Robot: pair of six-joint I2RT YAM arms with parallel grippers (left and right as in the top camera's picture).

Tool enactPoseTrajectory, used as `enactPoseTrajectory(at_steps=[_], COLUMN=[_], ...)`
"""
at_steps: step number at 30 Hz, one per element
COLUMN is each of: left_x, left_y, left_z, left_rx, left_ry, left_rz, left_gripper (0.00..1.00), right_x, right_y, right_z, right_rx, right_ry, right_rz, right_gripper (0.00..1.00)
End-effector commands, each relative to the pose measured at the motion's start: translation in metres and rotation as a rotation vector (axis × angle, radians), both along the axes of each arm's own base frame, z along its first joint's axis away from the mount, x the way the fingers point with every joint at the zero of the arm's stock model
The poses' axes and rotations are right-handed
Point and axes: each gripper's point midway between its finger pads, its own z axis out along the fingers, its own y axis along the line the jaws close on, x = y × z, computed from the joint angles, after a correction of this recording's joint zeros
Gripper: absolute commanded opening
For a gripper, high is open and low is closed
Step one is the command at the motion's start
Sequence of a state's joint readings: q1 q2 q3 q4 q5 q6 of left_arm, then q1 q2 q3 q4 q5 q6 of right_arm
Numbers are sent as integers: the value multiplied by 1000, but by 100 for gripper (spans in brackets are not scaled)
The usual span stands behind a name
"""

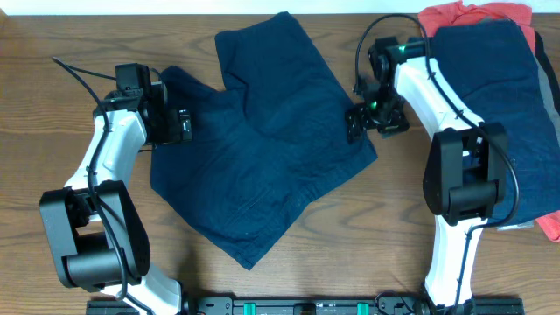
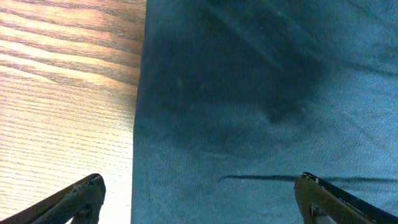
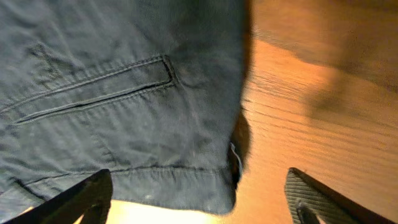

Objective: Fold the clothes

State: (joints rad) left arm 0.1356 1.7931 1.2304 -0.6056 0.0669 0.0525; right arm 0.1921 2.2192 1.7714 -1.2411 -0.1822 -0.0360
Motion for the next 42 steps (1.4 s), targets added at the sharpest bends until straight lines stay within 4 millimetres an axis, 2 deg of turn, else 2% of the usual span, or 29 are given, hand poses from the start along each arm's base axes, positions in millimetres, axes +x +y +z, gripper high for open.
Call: enactPoseTrajectory(at_steps=[1, 4, 7, 10, 12, 18, 22, 27, 32, 38, 39, 40, 42], left_x=[5, 4, 4, 5, 5, 5, 9, 12, 12, 11, 11, 11, 11], left_y=[4, 5, 5, 4, 4, 4, -1, -6, -7, -8, -9, -10, -13], left_z=[11, 11, 11, 11, 11, 11, 13, 14, 14, 13, 13, 13, 13], left_rx=[16, 16, 16, 16, 16, 16, -15, -43, -50, -69, -73, -81, -99], left_ry=[-26, -26, -26, -26, -26, -28, -45, -59, -59, -55, -55, -55, -57], left_rz=[12, 13, 13, 12, 12, 12, 1, -5, 5, 36, 35, 33, 26], left_gripper=[98, 98, 98, 98, 98, 98, 98, 98, 98, 98, 98, 98, 98], right_x=[-12, -18, -18, -8, 5, 69, 123, 174, 201, 216, 216, 216, 211], right_y=[3, 1, 1, -3, -8, -16, -31, -49, -68, -93, -91, -86, -74], right_z=[-19, -35, -47, -52, -54, -47, -25, 5, 26, 41, 43, 45, 54], right_rx=[28, 27, 27, 2, -37, -83, -121, -126, -113, -124, -112, -94, -51], right_ry=[37, 39, 23, -21, -73, -332, -545, -766, -894, -968, -965, -954, -917], right_rz=[19, 14, 6, -16, -42, -88, -148, -216, -267, -310, -285, -252, -189], right_gripper=[80, 67, 47, 22, 2, 1, 1, 1, 1, 1, 4, 26, 97])
